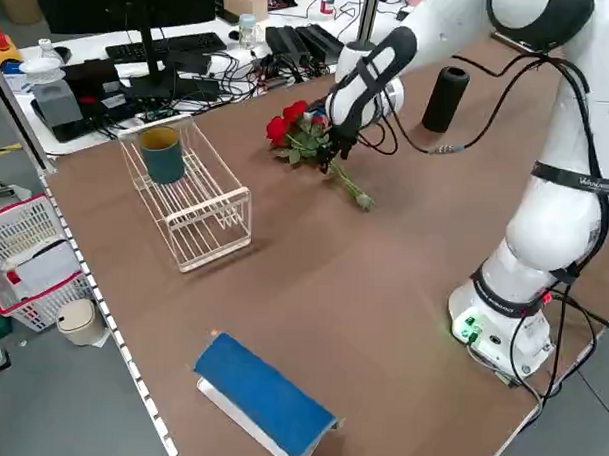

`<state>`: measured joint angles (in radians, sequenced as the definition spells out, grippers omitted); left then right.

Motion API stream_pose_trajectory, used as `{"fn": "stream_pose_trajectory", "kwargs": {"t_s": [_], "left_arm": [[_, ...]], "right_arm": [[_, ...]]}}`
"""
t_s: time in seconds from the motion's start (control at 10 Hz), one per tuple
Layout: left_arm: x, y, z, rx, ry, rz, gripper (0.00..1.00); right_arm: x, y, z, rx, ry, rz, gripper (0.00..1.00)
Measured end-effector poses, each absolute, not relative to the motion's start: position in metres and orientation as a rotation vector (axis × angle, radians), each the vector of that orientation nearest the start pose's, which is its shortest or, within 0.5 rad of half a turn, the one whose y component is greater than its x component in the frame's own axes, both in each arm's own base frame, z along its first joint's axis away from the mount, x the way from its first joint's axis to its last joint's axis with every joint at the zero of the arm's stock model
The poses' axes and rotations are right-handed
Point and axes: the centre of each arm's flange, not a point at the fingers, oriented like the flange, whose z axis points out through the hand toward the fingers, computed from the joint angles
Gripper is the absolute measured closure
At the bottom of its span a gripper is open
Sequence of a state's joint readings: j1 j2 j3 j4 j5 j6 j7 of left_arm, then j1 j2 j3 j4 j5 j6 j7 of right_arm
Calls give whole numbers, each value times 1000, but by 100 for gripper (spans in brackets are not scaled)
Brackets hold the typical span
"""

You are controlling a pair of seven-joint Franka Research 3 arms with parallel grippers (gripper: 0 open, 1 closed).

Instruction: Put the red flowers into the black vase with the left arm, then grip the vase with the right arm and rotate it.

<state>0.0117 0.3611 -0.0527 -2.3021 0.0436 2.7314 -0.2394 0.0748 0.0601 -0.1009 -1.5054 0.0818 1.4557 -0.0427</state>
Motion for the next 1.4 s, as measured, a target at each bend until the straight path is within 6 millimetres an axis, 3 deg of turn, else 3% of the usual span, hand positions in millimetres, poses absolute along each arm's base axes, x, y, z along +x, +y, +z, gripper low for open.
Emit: {"fn": "stream_pose_trajectory", "kwargs": {"t_s": [0.2,1.0,1.2,1.3,1.4], "left_arm": [[533,-22,186,-3138,-263,-106,5],[550,-7,185,-3134,-292,-138,37],[553,-8,179,-3135,-292,-130,37],[556,-8,177,-3136,-293,-130,45],[558,-7,177,-3136,-294,-133,63]], "right_arm": [[561,3,612,-3058,-50,160,0],[562,9,610,-3058,-65,169,0],[562,15,610,-3058,-82,170,0],[562,16,610,-3058,-84,170,0],[562,16,610,-3058,-84,170,0]]}}
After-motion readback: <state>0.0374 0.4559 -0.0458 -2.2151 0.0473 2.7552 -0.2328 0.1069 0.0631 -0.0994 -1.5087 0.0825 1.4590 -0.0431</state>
